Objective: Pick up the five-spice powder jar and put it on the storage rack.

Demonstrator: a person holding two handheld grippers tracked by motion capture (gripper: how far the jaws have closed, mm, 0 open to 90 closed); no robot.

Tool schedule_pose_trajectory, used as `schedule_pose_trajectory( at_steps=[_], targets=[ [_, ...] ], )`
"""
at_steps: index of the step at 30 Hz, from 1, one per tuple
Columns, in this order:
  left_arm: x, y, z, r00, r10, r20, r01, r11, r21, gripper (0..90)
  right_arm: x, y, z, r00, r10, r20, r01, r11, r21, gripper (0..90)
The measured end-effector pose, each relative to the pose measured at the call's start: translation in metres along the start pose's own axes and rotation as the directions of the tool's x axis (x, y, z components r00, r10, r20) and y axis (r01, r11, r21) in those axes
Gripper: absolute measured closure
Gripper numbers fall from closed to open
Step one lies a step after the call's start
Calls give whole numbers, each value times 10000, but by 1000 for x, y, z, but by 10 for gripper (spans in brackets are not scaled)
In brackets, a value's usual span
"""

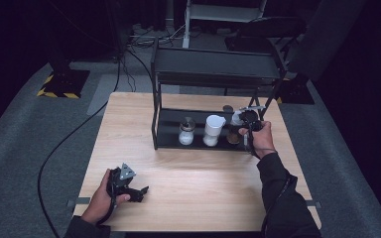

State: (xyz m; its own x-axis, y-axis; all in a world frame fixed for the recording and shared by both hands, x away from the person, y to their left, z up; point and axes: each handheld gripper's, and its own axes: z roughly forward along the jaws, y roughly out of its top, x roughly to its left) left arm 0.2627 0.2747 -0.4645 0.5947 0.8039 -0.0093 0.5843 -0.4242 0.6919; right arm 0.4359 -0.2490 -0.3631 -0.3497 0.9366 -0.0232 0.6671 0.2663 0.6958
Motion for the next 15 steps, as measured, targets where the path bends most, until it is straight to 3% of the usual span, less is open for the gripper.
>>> schedule_pose_trajectory(
  at_steps=[12,15],
  targets=[
    [0,0,0,10000,-1,1,1,10000,-2,3,5,2,-3,9990,-396,216,397,9992,-65,209],
    [0,0,0,10000,-2,2,2,10000,-2,3,5,1,-4,9984,-466,308,470,9988,-138,148]
  ],
)
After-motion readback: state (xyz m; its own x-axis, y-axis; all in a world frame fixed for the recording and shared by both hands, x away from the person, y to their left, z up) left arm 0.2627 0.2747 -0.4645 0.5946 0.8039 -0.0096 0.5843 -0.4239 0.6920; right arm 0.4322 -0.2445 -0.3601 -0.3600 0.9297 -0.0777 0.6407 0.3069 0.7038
